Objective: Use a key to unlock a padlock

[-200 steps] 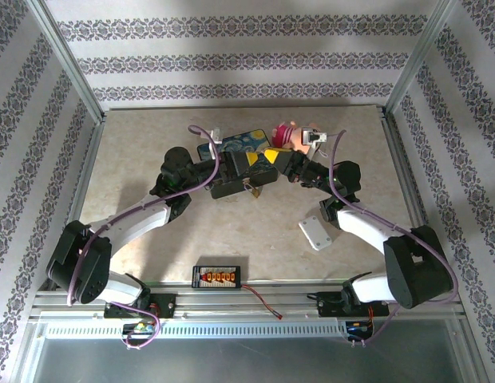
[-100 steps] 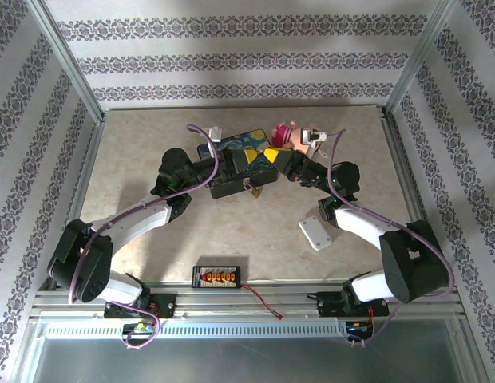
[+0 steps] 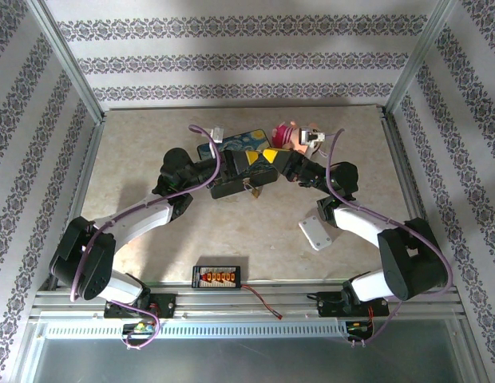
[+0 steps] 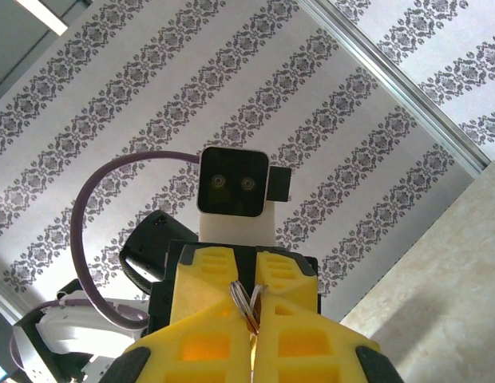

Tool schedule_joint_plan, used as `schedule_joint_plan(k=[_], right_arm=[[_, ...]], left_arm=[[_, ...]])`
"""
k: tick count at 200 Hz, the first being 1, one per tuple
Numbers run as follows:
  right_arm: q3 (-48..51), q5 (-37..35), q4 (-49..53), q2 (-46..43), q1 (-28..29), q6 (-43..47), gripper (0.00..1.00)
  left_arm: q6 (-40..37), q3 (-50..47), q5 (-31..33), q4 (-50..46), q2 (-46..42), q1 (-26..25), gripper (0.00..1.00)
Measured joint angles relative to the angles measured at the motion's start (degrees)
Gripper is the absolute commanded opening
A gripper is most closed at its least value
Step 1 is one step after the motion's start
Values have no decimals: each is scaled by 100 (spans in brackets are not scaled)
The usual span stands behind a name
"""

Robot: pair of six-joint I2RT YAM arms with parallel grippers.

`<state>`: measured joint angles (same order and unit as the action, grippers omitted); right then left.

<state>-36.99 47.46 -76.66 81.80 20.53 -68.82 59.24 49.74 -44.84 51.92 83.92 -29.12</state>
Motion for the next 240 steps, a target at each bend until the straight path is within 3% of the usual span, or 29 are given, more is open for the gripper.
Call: schedule_joint_plan(k=[100,117,202,240], right_arm=[[-2,2,-42,44,35,-11,0],[-4,0,-57,55,37,-11,0],[-59,0,-55,136,37,-31,0],[-76,-2,-50,173,74,-33,0]], left_arm=[[44,0,7,118,26,0,17],[55,0,7,125,26,0,25],[66,0,50,133,-2,37,28],[101,0,127,179,-2,37,38]])
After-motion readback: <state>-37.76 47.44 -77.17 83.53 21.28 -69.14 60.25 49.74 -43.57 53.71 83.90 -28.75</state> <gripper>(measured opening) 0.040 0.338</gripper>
